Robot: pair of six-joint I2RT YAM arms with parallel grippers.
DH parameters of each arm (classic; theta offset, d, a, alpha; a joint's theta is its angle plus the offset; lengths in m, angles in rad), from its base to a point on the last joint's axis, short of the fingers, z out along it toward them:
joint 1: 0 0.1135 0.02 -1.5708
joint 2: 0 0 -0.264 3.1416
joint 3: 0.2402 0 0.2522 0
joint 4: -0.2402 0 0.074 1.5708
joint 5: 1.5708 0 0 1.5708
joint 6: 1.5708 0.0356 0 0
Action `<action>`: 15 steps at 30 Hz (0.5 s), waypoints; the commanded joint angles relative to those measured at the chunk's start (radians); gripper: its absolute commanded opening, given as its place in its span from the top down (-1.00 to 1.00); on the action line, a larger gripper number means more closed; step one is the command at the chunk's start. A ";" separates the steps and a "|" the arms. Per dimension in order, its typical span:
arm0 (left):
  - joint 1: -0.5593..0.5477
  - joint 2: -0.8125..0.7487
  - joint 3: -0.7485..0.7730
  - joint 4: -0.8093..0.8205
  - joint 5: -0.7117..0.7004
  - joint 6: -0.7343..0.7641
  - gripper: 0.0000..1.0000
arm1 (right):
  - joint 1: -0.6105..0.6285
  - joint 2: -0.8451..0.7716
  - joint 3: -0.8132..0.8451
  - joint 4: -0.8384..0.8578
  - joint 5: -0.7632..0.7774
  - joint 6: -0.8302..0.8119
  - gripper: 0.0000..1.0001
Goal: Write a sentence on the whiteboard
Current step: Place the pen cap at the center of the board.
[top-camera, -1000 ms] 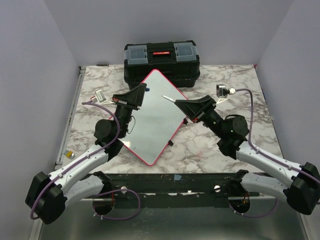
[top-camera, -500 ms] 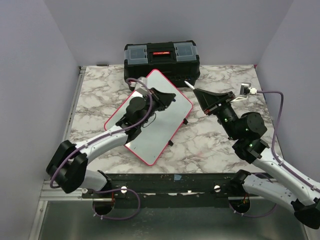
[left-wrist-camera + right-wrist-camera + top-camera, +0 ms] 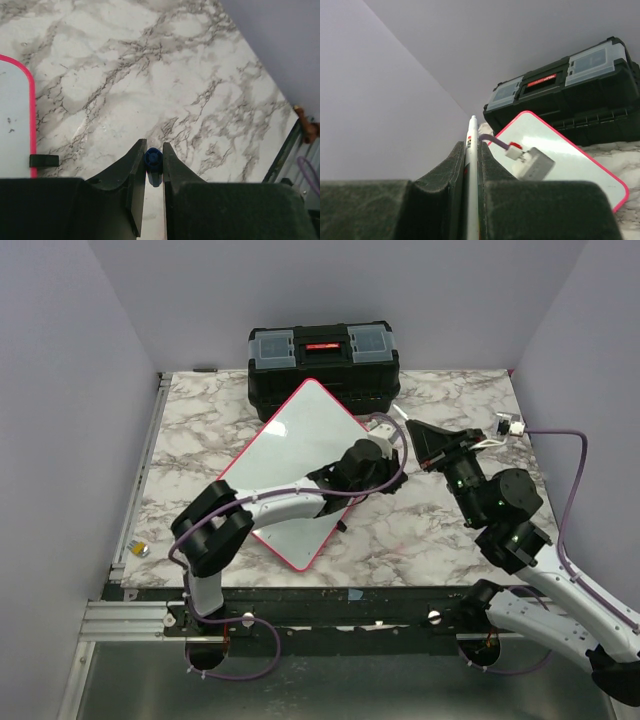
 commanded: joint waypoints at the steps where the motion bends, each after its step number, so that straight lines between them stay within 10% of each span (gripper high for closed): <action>1: -0.052 0.129 0.078 -0.105 -0.051 0.161 1.00 | -0.001 -0.011 0.026 -0.076 0.050 -0.026 0.99; 15: -0.092 0.283 0.148 -0.099 -0.045 0.222 0.83 | 0.000 -0.013 0.011 -0.107 0.064 -0.011 0.99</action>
